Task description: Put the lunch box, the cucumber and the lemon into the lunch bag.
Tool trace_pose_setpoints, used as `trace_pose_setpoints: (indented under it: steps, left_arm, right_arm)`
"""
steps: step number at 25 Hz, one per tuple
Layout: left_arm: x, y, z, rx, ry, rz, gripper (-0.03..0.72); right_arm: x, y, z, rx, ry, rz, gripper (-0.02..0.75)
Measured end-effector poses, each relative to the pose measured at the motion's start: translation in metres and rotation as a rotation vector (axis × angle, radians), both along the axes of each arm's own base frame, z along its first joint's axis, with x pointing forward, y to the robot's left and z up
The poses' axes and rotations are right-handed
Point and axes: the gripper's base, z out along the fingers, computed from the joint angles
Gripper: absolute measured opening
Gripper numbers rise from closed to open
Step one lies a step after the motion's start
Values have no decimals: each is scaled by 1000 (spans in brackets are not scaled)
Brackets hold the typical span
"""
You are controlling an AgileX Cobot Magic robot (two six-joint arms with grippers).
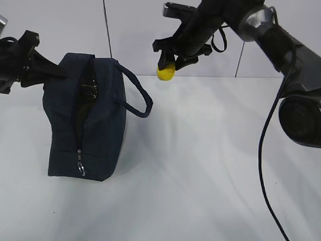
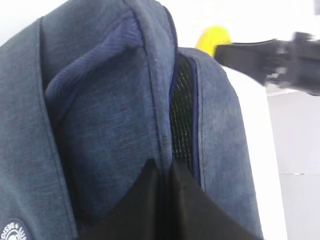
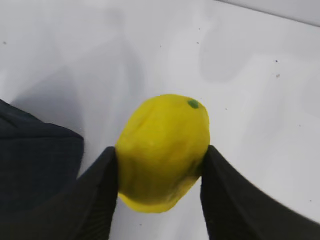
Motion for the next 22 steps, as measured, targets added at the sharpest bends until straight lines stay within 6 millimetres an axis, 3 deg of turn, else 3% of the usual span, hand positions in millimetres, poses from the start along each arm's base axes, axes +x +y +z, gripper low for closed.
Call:
trace_pose_setpoints:
  steps: [6, 9, 22]
  left_arm:
    - [0, 0, 0, 1, -1, 4, 8]
    - [0, 0, 0, 1, -1, 4, 8]
    - [0, 0, 0, -4, 0, 0, 8]
  right_arm:
    - [-12, 2, 48, 93, -54, 21, 383]
    - [-16, 1, 62, 105, -78, 23, 383]
    - [-11, -11, 54, -68, -127, 21, 381]
